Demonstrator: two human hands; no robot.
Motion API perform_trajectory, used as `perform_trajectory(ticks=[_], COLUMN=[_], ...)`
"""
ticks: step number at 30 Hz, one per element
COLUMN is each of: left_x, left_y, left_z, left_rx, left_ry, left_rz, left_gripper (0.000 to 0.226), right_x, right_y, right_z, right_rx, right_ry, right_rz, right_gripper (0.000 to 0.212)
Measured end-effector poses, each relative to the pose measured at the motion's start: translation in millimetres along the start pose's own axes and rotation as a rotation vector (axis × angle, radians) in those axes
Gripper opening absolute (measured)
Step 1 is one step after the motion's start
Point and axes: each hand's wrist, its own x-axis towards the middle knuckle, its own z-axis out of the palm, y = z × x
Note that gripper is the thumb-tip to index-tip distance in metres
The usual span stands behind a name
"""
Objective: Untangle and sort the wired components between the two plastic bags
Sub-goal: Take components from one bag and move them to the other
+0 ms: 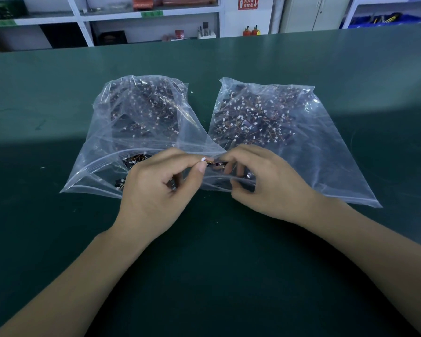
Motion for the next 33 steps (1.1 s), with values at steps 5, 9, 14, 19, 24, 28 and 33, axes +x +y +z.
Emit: perform_trajectory(ticks=[5,9,14,19,24,28,33], left_x=[2,1,2,3,1,0,-1], left_y=[2,2,2,7,12,14,13], left_z=[0,1,5,7,10,13,14], left_rx=[-0.018,0.017,0.22,0.432,0.515,0.597,0.589], left_ry=[0.027,0.007,0.006,-0.101,-0.239,-0.283,-0.319], left_rz=[0.09,0.121,0.16,0.224,0.249,0.202,0.161], left_gripper=[0.009,0.004,0.003,0.004,0.004,0.022,0.033], right_x=[-1,-1,-1,-1,-1,-1,-2], right_y=[2,1,2,2,2,1,0], right_z=[-3,-3,-3,-1,1,2,1], right_rx=[0.014,0.044,0.05,0.032,0.029,0.017,0.017], right_ry=[0.107,0.158,0.164,0.165,0.157,0.158,0.142], right_rz=[-0.012,-0.014,-0.026,-0.038,-0.039,-0.03,-0.023], right_gripper=[0.032,0.033,0.032,0.031,0.032,0.034,0.033])
